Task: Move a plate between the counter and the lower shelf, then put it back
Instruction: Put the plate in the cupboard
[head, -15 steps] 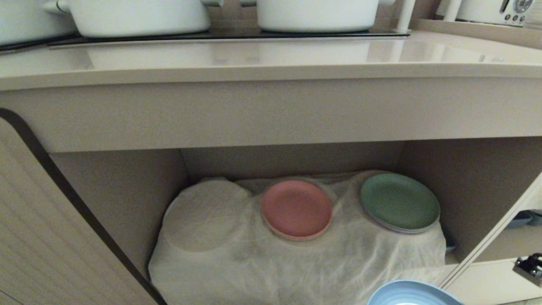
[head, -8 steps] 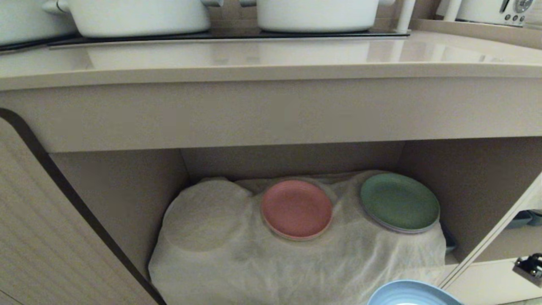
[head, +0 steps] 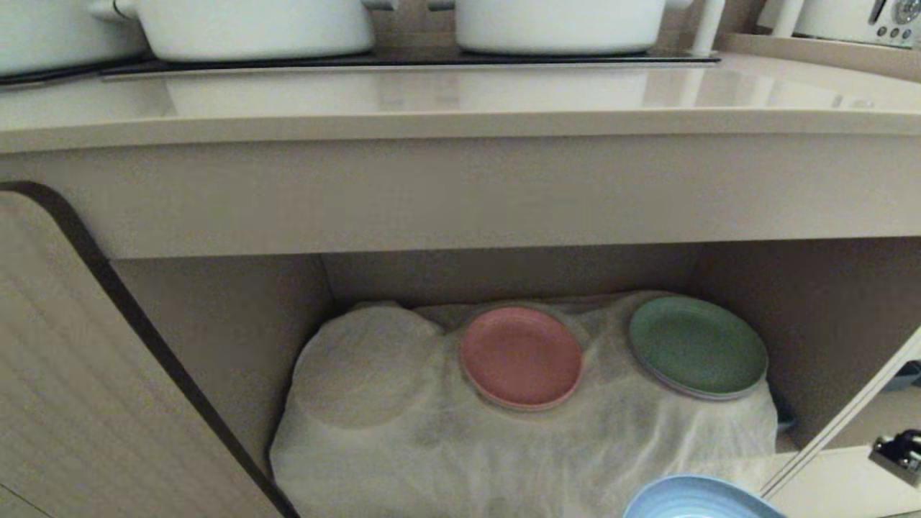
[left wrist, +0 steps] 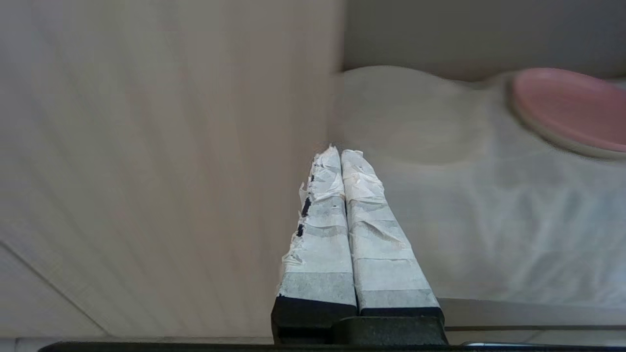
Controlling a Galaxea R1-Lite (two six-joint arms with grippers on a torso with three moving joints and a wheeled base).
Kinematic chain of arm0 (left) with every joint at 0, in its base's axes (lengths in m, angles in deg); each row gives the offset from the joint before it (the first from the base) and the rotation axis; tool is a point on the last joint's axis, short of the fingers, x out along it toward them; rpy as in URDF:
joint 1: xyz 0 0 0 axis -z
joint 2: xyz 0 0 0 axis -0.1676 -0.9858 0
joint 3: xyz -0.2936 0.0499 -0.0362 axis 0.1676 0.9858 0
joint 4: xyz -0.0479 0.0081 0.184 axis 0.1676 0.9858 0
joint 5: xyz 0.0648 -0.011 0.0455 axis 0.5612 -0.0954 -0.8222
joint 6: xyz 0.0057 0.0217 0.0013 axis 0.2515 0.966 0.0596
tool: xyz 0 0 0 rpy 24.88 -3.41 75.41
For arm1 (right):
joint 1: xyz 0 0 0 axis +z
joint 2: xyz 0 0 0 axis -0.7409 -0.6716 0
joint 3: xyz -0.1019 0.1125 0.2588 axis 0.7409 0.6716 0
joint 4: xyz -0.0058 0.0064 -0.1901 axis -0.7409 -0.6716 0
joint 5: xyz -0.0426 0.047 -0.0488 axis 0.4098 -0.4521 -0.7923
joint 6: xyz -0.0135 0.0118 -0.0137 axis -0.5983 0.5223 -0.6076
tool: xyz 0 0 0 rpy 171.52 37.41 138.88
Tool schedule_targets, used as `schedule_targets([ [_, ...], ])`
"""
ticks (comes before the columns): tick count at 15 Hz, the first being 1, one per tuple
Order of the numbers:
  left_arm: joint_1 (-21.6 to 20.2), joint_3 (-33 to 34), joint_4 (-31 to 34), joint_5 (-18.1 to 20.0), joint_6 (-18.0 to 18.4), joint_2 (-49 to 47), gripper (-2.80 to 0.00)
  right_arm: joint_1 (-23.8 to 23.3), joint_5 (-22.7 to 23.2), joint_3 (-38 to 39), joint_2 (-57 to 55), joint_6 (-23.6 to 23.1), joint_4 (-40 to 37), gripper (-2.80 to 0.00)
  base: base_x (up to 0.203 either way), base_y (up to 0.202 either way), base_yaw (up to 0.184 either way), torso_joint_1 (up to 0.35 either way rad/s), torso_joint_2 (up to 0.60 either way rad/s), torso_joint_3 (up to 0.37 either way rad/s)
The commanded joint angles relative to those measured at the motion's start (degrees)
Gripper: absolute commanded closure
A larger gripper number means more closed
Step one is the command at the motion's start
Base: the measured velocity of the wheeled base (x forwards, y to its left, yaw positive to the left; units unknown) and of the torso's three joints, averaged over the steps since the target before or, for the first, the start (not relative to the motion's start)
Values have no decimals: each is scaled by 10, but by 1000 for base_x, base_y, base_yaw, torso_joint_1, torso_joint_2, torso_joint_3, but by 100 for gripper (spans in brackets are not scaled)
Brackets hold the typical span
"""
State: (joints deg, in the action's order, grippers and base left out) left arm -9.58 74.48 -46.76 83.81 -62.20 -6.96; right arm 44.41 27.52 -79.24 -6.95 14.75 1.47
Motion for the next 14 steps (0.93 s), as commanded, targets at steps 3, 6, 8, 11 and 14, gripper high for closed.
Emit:
schedule_targets([
  [3,-1,0,-1,0,0,0,0,0,1,-2,2,0,-2,0,0,195,-2,0,3,3],
  [6,-1,0,-1,0,0,0,0,0,1,-2,2,0,-3,0,0,197,-3,3,1,1],
  [8,-1,0,-1,0,0,0,0,0,1,-3,2,0,-1,0,0,195,0,0,2,4],
  [11,-1,0,-1,0,0,0,0,0,1,-3,2,0,-1,0,0,196,0,3,3,1],
  [14,-1,0,-1,0,0,0,0,0,1,-3,2,0,-2,0,0,195,0,3,3,3],
])
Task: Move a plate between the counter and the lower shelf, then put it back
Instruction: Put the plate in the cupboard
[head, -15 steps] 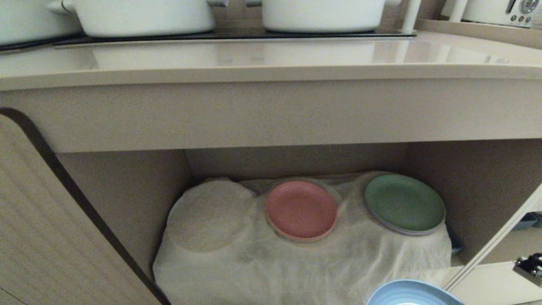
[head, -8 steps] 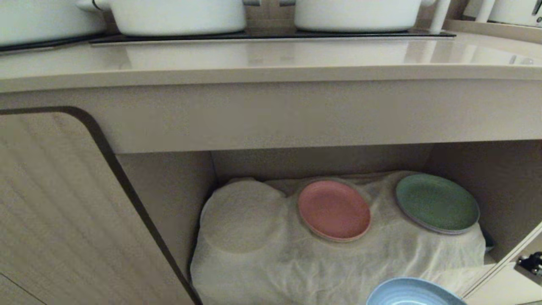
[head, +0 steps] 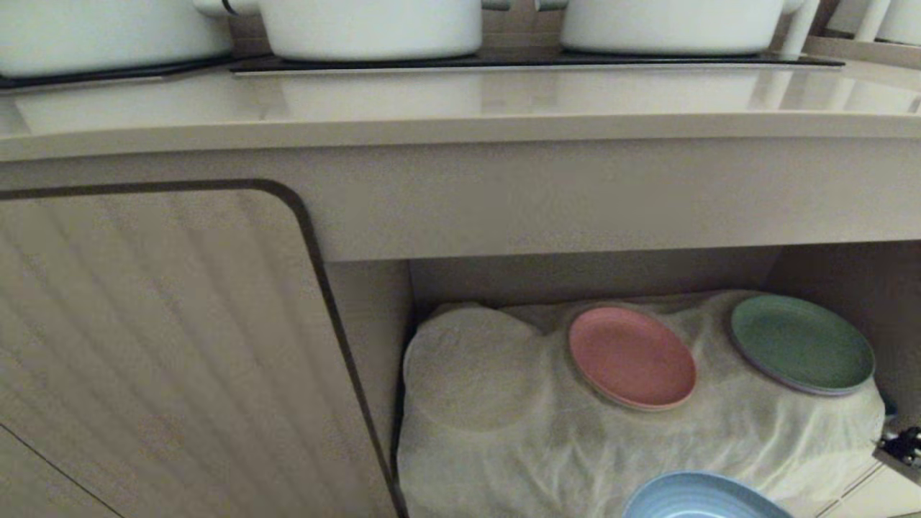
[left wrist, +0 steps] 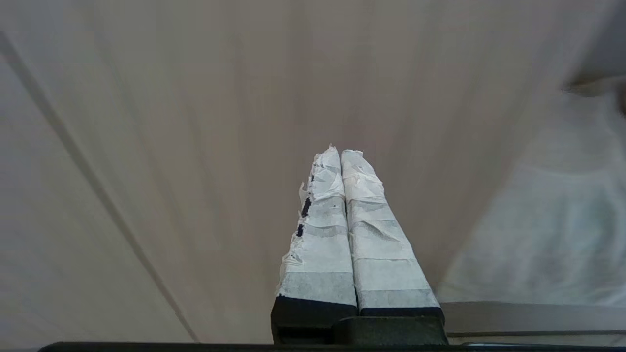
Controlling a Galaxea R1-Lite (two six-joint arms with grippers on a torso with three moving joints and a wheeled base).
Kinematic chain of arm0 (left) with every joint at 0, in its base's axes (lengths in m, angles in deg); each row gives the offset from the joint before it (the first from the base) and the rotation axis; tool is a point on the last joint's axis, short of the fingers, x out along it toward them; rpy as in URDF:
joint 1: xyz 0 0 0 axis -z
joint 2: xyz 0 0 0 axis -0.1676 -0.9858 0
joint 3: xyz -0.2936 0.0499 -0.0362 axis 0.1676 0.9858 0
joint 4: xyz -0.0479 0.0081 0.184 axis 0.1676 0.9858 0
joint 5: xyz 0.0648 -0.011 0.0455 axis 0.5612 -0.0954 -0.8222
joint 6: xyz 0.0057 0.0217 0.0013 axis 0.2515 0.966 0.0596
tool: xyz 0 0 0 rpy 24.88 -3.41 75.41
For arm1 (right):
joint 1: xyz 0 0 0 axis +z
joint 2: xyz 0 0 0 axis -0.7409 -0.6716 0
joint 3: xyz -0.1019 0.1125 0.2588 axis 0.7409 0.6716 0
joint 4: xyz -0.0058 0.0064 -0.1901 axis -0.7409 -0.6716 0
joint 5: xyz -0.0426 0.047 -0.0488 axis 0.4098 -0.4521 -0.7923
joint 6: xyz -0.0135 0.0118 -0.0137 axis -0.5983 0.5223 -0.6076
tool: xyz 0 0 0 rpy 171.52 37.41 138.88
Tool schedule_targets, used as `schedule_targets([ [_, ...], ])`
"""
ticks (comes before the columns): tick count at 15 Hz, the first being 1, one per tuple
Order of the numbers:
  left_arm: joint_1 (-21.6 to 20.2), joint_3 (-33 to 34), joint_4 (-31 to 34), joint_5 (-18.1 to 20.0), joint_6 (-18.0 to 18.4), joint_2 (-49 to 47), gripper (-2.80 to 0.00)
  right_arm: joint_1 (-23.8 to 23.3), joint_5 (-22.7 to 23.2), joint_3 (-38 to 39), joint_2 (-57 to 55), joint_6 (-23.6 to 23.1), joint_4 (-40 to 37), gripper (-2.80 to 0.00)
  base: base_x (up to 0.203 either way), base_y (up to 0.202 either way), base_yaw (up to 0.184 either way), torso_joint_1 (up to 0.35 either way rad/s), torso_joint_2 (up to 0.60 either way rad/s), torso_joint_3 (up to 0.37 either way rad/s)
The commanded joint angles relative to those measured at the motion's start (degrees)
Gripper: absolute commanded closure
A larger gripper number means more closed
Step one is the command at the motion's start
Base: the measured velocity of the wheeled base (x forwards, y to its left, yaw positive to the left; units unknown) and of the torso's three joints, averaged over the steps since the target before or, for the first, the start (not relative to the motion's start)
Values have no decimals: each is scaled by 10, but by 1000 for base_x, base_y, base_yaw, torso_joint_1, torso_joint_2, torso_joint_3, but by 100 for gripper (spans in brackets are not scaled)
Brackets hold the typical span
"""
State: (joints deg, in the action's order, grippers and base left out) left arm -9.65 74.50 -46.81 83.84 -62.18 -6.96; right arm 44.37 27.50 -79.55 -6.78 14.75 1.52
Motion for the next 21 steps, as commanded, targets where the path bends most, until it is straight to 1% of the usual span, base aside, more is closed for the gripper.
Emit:
schedule_targets([
  [1,0,0,0,0,-1,0,0,0,1,0,1,0,-2,0,0,199,-3,2,0,5],
  [9,0,0,0,0,-1,0,0,0,1,0,1,0,-2,0,0,195,-2,3,3,1],
  [11,0,0,0,0,-1,0,0,0,1,0,1,0,-3,0,0,132,2,5,3,3],
  [21,0,0,0,0,-1,0,0,0,2,3,6,0,-4,0,0,0,0,0,0,0],
])
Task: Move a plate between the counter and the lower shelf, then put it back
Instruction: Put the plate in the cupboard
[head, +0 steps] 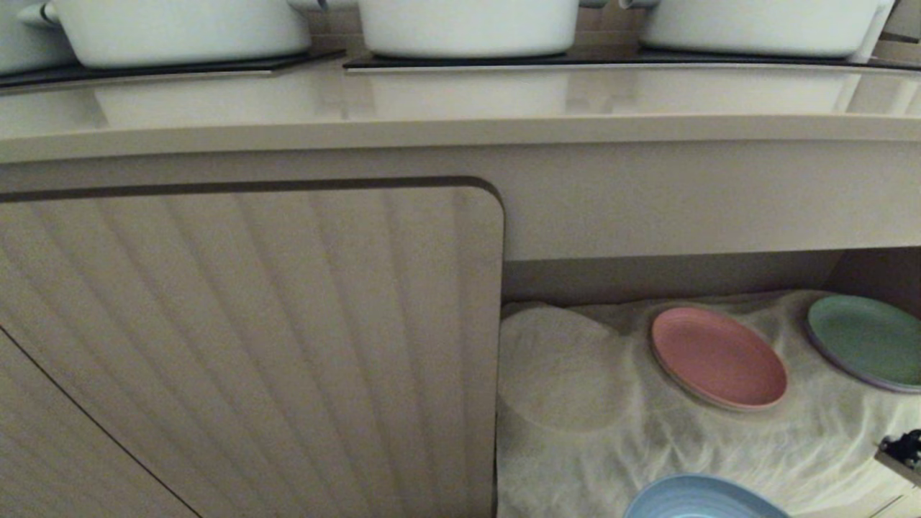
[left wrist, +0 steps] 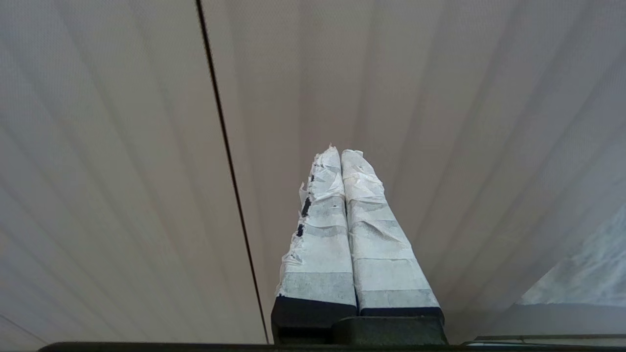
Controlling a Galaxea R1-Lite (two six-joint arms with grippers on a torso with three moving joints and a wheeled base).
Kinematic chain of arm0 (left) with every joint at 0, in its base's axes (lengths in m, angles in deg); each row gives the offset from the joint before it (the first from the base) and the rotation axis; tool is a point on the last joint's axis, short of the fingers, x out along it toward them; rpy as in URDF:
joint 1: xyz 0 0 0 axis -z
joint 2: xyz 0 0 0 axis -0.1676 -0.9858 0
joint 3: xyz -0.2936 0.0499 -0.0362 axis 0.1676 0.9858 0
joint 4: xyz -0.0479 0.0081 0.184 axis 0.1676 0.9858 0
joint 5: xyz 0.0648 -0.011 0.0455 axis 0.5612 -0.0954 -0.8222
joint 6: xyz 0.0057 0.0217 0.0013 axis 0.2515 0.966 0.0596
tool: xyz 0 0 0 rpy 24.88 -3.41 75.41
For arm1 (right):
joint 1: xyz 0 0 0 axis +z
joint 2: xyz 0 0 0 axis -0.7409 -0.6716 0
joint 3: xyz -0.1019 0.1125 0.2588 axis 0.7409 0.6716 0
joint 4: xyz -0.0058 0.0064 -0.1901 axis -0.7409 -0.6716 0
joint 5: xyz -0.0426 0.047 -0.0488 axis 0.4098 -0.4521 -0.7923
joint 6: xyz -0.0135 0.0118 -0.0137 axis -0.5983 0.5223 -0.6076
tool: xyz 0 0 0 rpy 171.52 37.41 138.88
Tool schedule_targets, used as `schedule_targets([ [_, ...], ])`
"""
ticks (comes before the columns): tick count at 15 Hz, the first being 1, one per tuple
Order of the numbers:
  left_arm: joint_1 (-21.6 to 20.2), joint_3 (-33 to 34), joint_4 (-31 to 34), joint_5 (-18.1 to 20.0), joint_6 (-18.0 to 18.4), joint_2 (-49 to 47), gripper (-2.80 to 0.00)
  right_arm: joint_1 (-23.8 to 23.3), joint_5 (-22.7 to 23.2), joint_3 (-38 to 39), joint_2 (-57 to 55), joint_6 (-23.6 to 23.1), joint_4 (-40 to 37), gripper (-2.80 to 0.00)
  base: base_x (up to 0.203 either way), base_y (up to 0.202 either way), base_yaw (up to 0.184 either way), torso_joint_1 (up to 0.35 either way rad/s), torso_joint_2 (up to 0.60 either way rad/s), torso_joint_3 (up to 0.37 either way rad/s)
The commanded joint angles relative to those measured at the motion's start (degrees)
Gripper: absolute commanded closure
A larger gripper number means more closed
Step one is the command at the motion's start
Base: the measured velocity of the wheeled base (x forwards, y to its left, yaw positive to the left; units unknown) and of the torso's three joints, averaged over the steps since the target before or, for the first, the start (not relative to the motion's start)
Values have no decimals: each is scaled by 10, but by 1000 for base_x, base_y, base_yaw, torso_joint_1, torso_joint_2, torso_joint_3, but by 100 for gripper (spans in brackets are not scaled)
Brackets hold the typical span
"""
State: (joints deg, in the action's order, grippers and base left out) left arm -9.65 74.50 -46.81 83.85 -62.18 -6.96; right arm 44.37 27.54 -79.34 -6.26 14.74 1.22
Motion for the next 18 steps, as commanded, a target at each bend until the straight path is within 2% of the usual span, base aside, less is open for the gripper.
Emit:
schedule_targets([
  [1,0,0,0,0,0,0,0,0,2,3,0,0,0,0,0,0,0,0,0,0],
  [8,0,0,0,0,-1,0,0,0,0,11,-48,0,14,0,0,0,0,0,0,0],
  [18,0,0,0,0,-1,0,0,0,-2,10,-178,0,149,0,0,0,0,0,0,0],
])
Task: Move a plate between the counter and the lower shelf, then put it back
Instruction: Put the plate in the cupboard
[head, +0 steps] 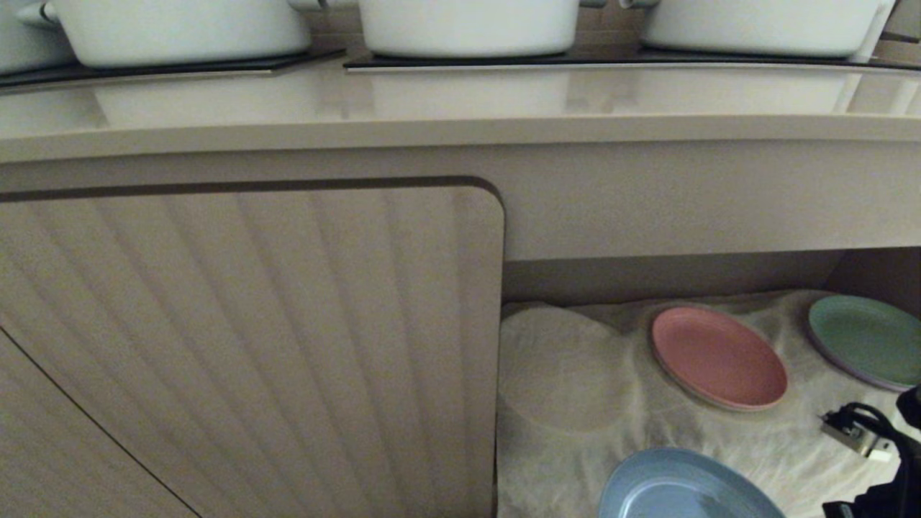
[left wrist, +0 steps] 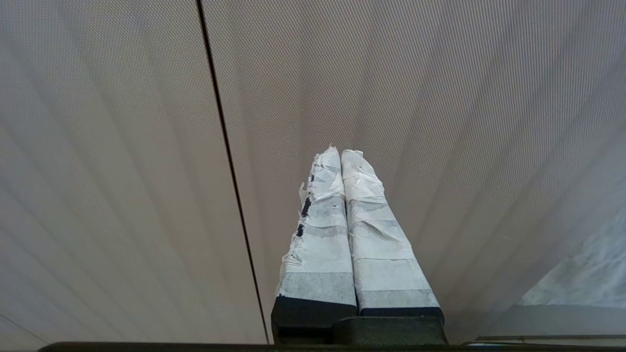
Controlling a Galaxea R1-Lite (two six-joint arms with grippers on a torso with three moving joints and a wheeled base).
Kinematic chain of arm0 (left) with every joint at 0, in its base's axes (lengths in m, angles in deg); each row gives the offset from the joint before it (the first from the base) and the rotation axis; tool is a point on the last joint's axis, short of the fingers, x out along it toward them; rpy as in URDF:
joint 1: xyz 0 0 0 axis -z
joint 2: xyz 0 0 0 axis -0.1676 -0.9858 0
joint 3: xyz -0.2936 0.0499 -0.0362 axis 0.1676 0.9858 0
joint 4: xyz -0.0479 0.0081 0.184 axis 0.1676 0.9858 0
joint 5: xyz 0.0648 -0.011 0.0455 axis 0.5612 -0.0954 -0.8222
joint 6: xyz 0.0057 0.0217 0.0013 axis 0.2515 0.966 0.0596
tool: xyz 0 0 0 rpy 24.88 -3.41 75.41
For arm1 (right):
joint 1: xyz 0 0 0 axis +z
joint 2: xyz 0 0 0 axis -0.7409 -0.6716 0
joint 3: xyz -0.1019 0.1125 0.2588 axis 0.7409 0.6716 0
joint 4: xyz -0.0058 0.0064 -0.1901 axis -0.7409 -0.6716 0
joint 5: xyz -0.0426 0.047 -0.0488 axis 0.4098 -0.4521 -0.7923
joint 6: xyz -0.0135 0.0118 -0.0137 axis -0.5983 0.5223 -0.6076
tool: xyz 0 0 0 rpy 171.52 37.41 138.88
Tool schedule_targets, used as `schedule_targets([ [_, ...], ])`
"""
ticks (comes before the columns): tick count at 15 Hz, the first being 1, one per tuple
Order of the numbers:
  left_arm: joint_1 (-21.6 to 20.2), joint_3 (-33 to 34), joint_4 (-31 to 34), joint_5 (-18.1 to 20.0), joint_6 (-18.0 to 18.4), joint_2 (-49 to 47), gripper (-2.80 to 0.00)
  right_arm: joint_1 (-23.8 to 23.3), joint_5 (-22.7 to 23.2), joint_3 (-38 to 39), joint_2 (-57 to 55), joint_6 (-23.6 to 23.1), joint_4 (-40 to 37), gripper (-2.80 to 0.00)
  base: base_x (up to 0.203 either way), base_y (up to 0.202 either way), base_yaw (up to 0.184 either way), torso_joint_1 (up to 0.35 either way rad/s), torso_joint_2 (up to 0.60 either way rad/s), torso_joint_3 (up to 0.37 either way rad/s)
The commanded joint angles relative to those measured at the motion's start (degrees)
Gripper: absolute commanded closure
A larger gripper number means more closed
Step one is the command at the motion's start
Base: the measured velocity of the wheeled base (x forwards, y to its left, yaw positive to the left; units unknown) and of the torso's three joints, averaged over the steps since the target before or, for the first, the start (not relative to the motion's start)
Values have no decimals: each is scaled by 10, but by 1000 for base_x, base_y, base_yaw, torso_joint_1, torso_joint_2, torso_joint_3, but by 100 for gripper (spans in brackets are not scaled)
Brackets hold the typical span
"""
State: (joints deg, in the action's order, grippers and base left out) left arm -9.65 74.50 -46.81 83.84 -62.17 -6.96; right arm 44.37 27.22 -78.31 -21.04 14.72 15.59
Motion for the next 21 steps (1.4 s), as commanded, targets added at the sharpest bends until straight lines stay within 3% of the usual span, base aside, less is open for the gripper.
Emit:
schedule_targets([
  [1,0,0,0,0,-1,0,0,0,2,-2,-40,1,13,0,0,0,0,0,0,0],
  [9,0,0,0,0,0,0,0,5,2,-57,-106,49,44,0,0,0,0,0,0,0],
  [13,0,0,0,0,-1,0,0,46,-1,-79,-123,106,71,0,0,0,0,0,0,0],
  [16,0,0,0,0,0,0,0,51,-5,-83,-132,112,78,0,0,0,0,0,0,0],
  [21,0,0,0,0,-1,0,0,72,-15,-112,-150,170,79,0,0,0,0,0,0,0],
])
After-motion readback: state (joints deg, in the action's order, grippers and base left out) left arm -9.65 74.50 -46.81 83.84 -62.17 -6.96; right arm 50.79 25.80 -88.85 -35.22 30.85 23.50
